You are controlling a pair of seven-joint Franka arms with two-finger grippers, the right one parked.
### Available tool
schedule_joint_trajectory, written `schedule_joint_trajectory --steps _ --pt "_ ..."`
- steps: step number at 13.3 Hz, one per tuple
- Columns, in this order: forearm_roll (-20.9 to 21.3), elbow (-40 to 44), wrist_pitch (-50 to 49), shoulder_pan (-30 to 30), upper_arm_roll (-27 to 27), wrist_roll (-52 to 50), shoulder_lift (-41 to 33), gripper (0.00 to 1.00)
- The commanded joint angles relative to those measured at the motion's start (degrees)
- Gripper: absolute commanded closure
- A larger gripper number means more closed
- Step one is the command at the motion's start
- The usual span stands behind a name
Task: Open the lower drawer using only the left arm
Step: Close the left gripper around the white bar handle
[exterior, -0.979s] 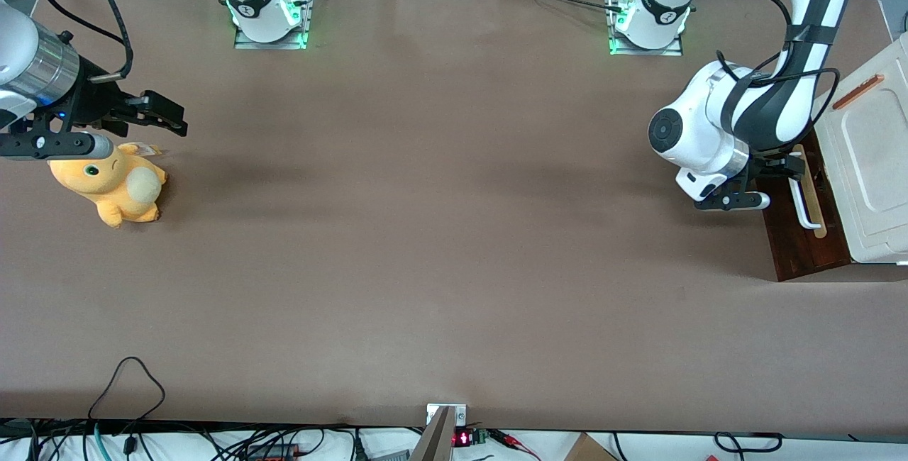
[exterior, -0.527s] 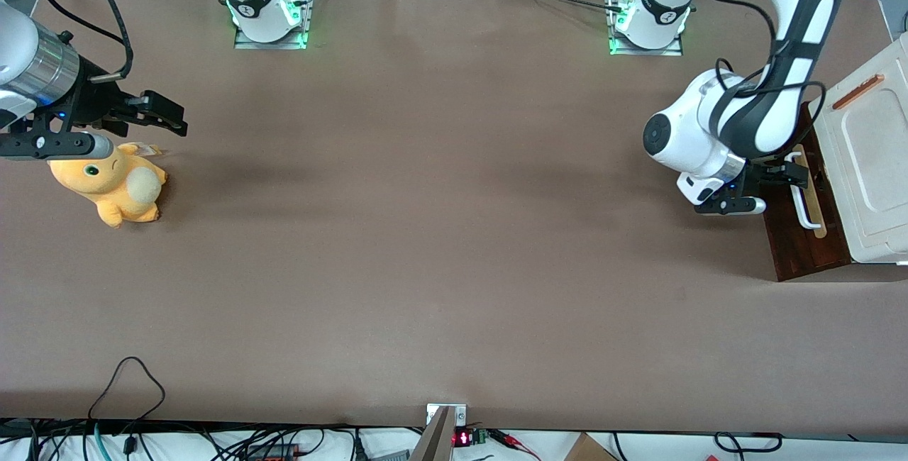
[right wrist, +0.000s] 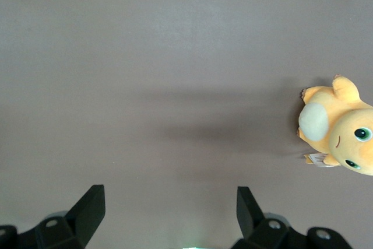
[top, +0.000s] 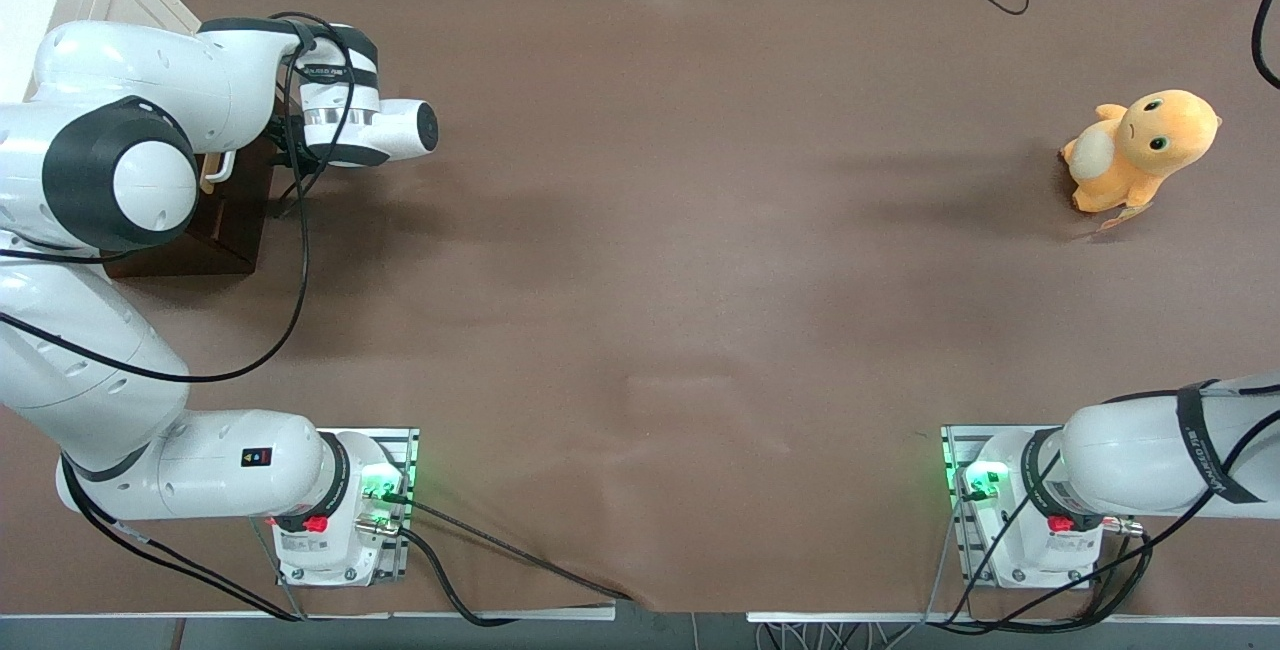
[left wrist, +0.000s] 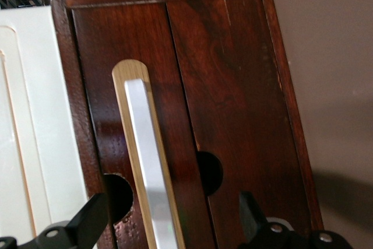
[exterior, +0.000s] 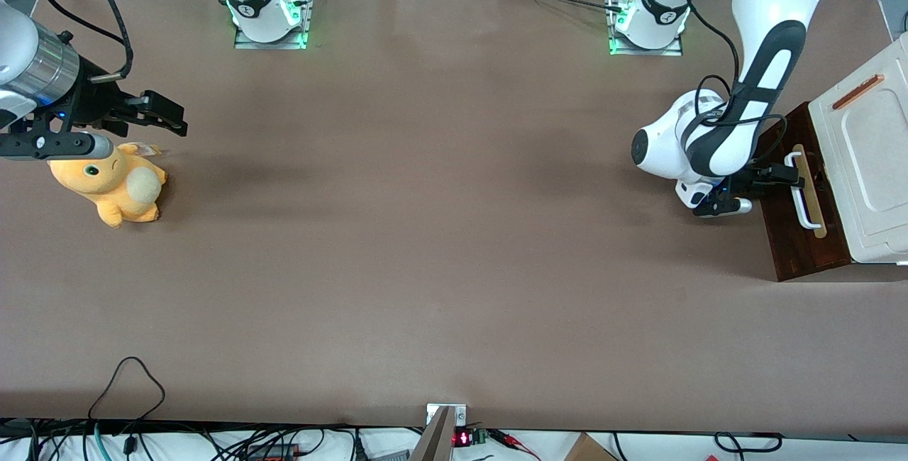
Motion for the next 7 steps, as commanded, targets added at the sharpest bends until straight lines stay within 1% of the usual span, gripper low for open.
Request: schedule_joint_trajectory --steps 1,3,4,5,7 --pt "3.9 -1.4 -2.8 -0.1 0.2 -2.5 0.3 0.08" --pt "4.6 -1.9 -4.0 -0.1 0.6 -3.2 0.5 0.1" --pt "5.5 -2.4 -4.8 -0.1 0.7 -4.4 0.9 0.15" --pt "6.1 -2.7 -5.5 -0.1 0.7 -5.8 1.6 0.17" --pt "7.3 -3.2 -6.3 -0.1 0.8 -7.7 2.0 0.19"
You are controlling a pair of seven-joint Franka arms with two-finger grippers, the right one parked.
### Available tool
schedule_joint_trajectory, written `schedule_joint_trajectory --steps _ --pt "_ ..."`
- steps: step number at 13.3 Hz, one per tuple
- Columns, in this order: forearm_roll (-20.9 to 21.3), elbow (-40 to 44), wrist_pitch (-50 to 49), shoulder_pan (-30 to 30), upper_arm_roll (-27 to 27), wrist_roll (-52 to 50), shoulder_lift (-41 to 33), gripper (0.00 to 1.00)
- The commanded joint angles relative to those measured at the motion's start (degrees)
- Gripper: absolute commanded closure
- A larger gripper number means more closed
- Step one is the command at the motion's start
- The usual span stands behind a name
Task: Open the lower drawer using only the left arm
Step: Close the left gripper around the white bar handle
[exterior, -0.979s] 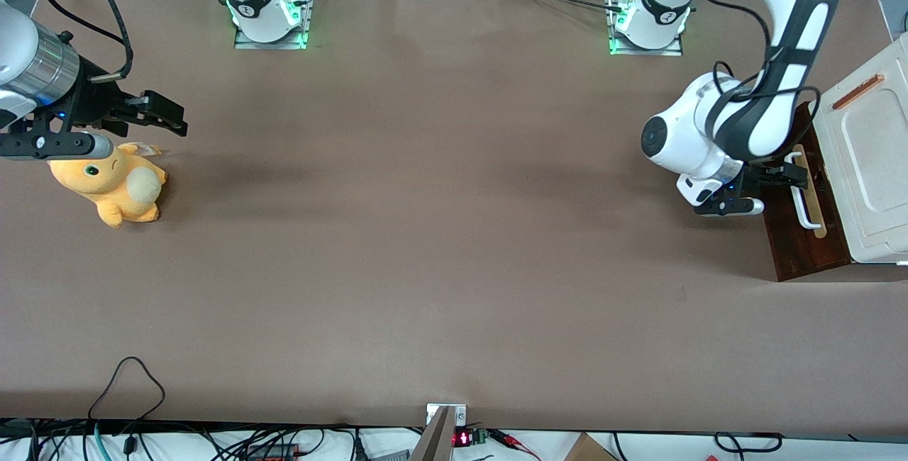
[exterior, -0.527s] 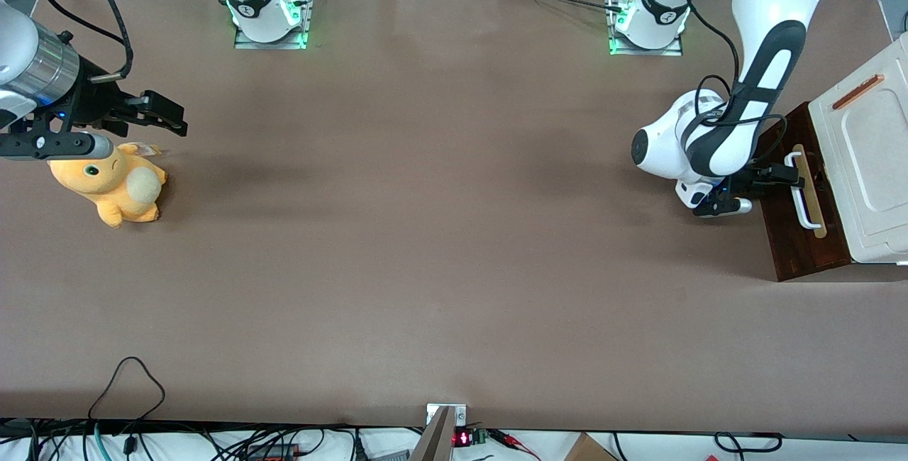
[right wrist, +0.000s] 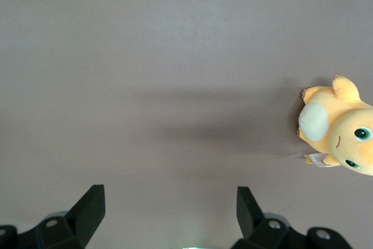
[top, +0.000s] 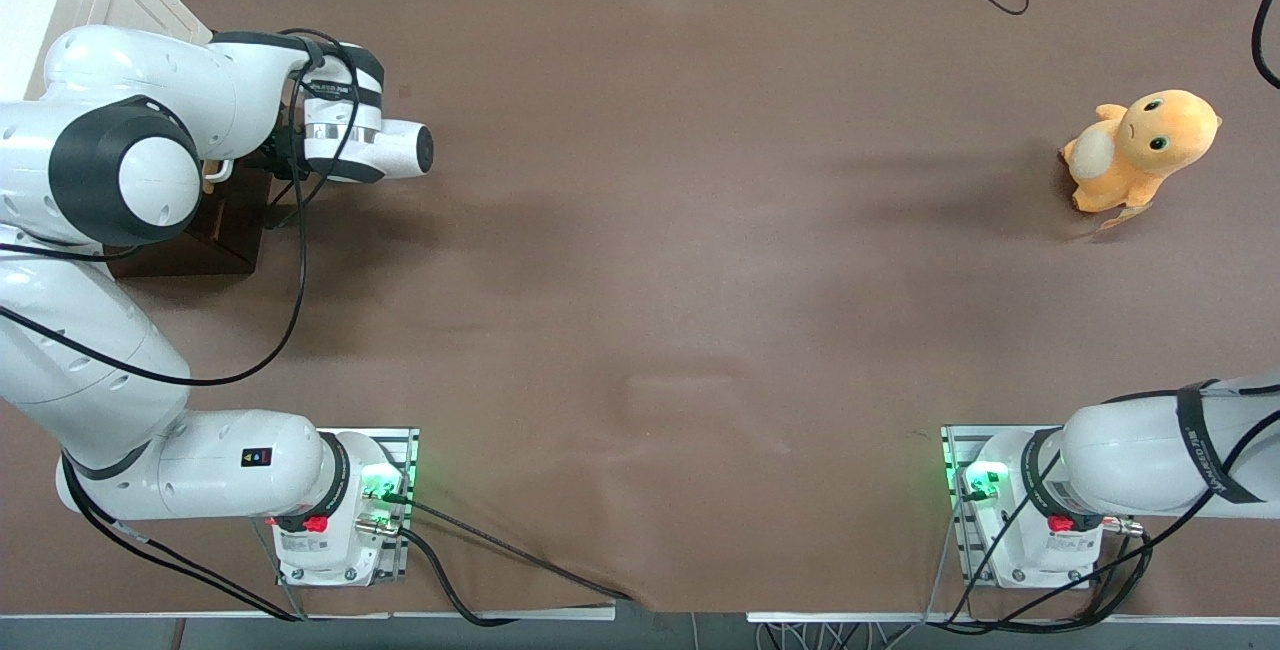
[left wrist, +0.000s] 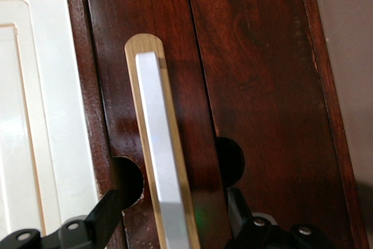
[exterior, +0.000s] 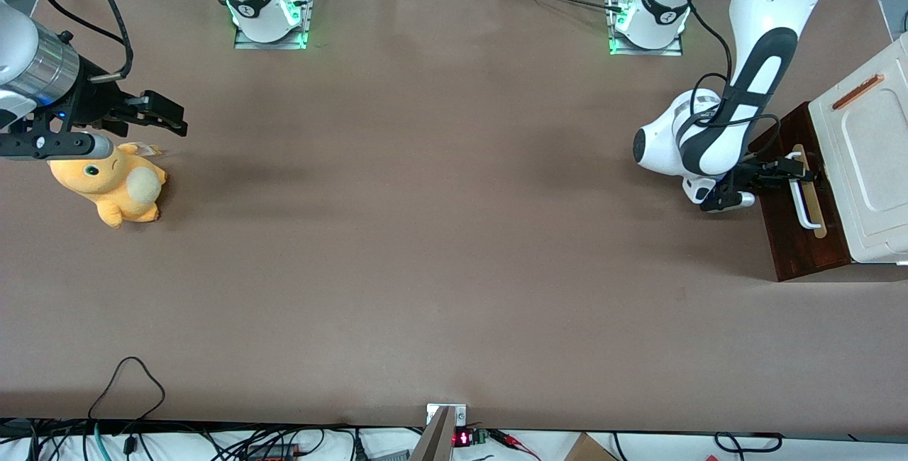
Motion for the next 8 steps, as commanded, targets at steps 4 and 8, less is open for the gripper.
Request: schedule_joint_trajectory --steps 4,8 --pt "2.4 -0.8 -2.2 -0.1 0.3 -3.9 1.4 0.31" --pt "2.4 -0.8 -2.2 -0.1 0.4 -3.9 1.4 0.52"
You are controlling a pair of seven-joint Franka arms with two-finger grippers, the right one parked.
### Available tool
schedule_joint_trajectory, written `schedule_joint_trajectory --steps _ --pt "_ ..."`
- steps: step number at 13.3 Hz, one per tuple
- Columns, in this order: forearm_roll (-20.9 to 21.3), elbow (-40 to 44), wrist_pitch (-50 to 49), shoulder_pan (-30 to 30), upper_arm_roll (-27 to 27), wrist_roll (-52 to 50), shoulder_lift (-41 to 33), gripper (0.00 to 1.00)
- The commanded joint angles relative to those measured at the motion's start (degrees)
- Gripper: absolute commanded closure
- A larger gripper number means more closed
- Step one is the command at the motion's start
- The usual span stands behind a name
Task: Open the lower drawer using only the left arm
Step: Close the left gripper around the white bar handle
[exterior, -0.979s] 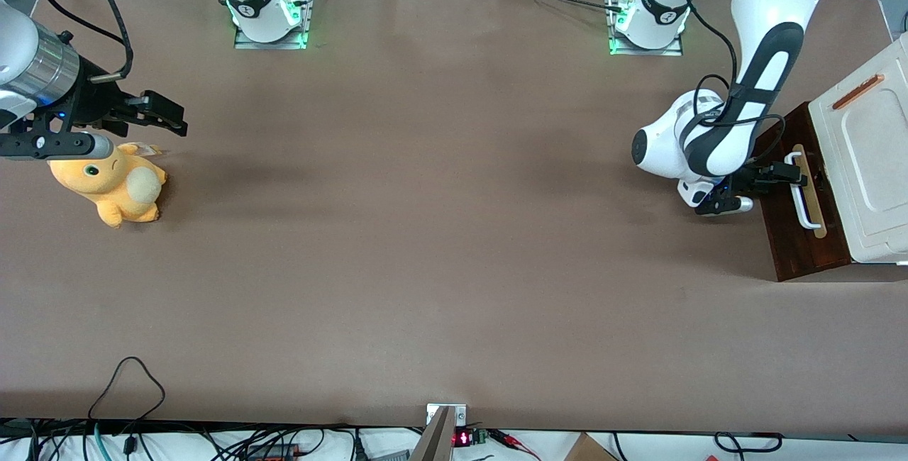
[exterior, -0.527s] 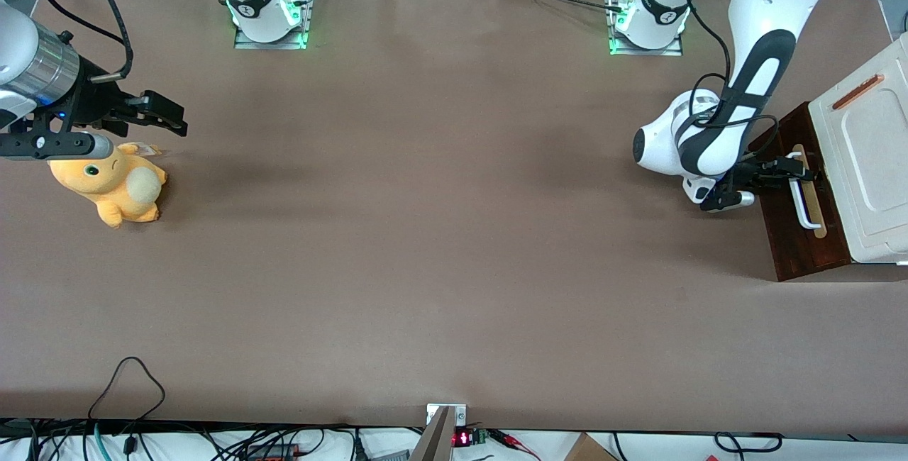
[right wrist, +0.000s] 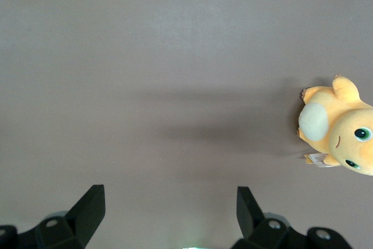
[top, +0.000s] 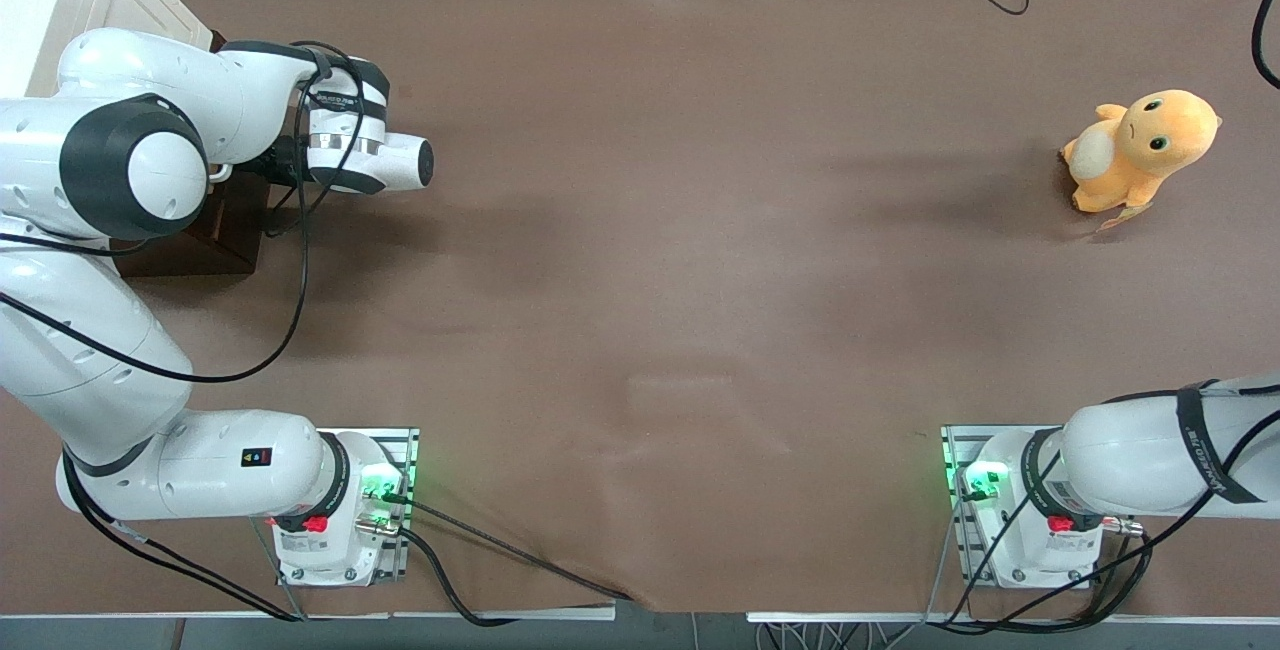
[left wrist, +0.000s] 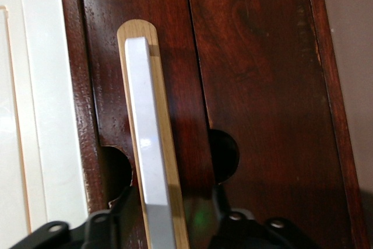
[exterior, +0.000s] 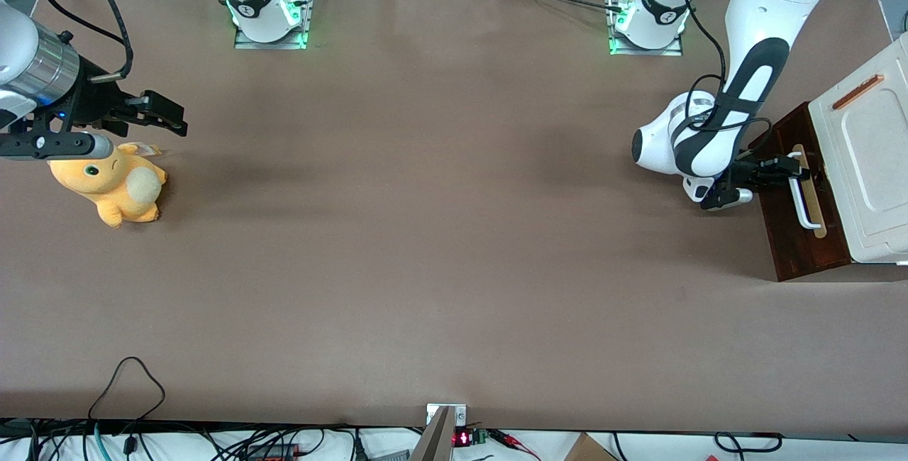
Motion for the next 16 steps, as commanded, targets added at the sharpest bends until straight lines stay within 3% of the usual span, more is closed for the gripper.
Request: schedule_joint_trajectory --steps 1,9,14,16 --pt "1.4 -0.3 -0.7 -0.1 0.2 -0.8 0.0 0.52" --pt "1.4 -0.2 -0.7 -0.1 0.9 -0.8 0.1 0.55" --pt "1.3 0.0 -0.6 -0.2 0.8 -1.0 0.0 1.0" --pt "1.3 0.2 -0.6 -0.3 0.8 -0.9 0.0 1.0"
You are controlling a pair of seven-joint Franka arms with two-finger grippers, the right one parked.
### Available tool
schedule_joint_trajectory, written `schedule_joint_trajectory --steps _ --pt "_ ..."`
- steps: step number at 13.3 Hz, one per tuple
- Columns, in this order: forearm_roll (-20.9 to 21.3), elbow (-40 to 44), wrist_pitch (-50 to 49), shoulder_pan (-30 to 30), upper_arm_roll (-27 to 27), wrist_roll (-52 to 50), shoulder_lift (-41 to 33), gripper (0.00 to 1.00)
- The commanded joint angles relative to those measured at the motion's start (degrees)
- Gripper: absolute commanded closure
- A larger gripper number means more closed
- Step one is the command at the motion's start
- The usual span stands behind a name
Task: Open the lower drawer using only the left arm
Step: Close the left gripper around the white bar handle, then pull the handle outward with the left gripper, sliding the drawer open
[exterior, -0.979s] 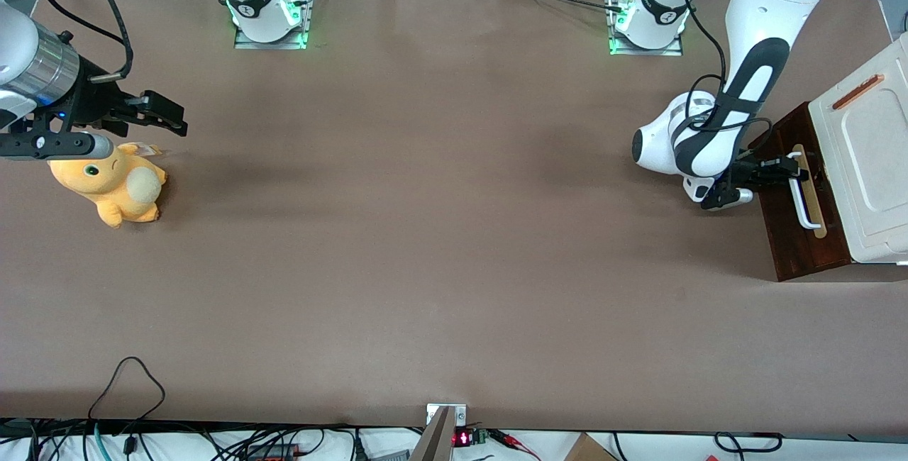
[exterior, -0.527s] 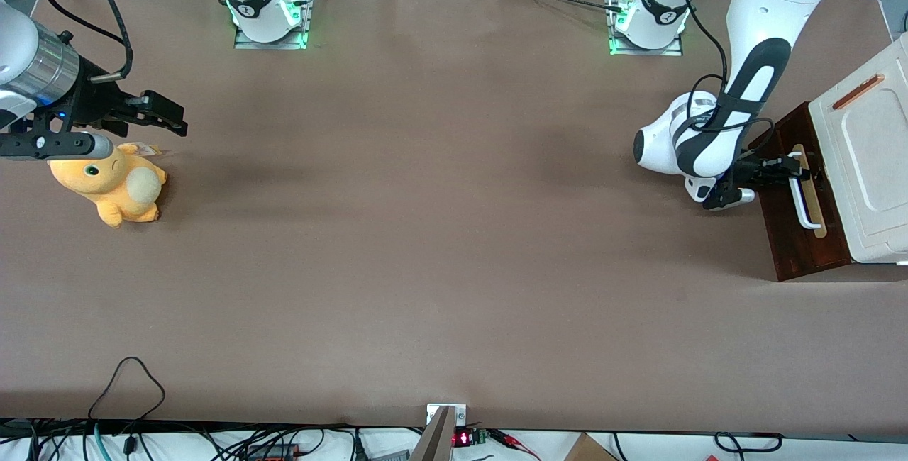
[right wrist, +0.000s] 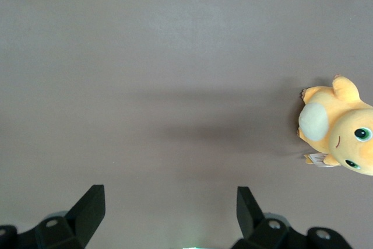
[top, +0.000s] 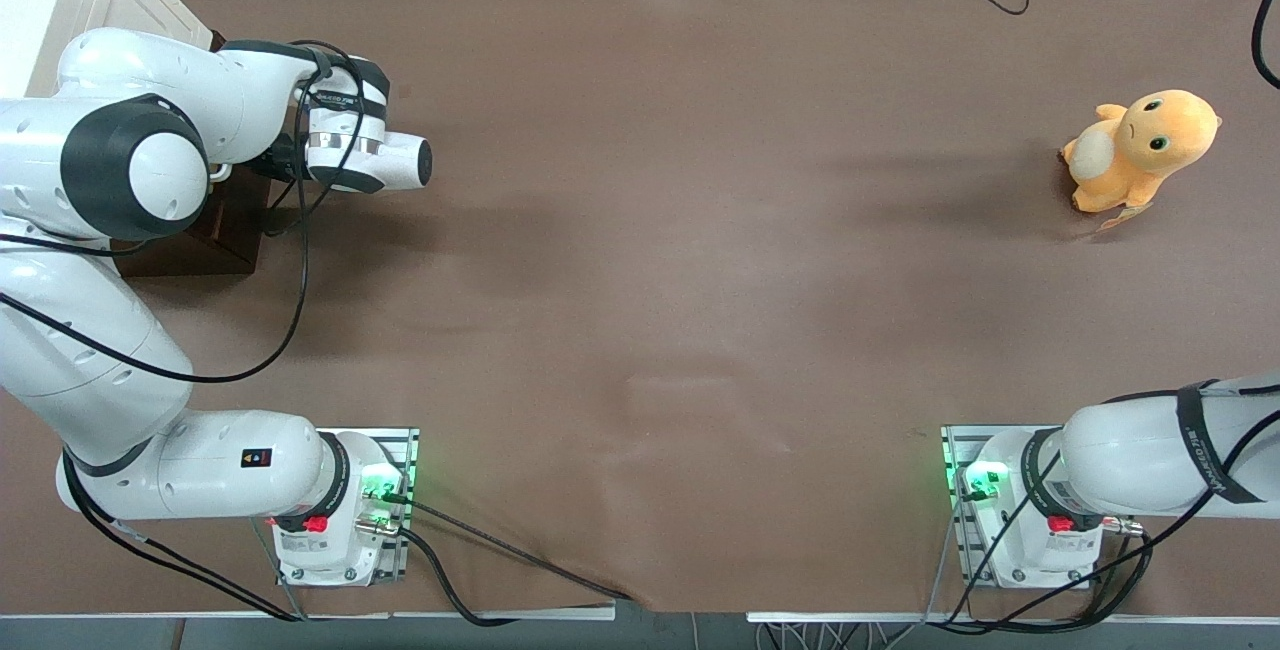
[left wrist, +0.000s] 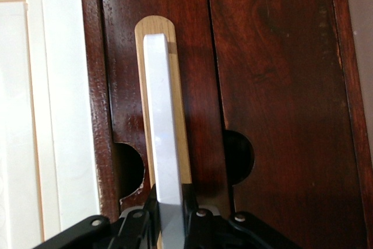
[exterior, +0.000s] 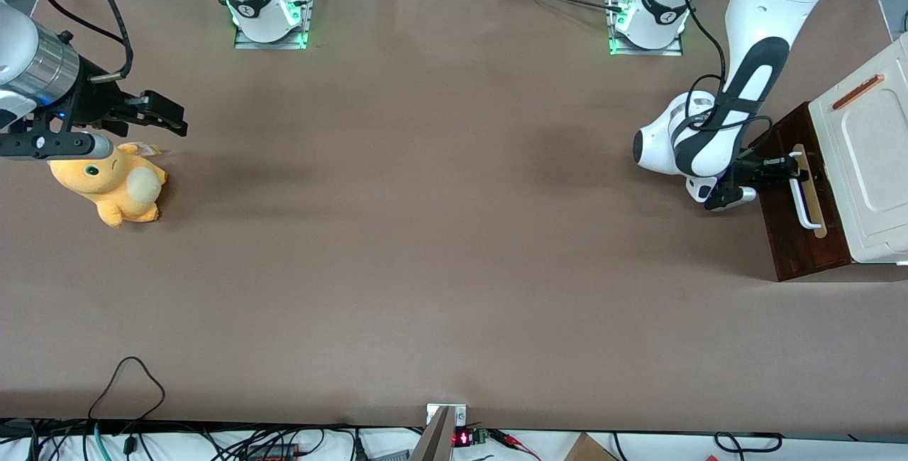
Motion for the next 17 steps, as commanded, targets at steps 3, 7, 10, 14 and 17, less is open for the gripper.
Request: schedule_joint_trajectory --steps 3,7,10,14,17 --pt "1.0 0.3 0.9 -1.2 0.2 1.0 0.1 1.0" --pt "0.6 0.7 1.2 -4.9 -0.5 1.7 0.2 1.0" --pt "0.1 0.7 1.3 -6.3 -1.7 1.7 0.6 1.0" --pt "-0.6 1.1 1.3 -7.5 -2.7 1.8 1.0 1.0" --pt "-1.7 1.4 1.3 -7.9 -3.4 2.7 1.0 1.0"
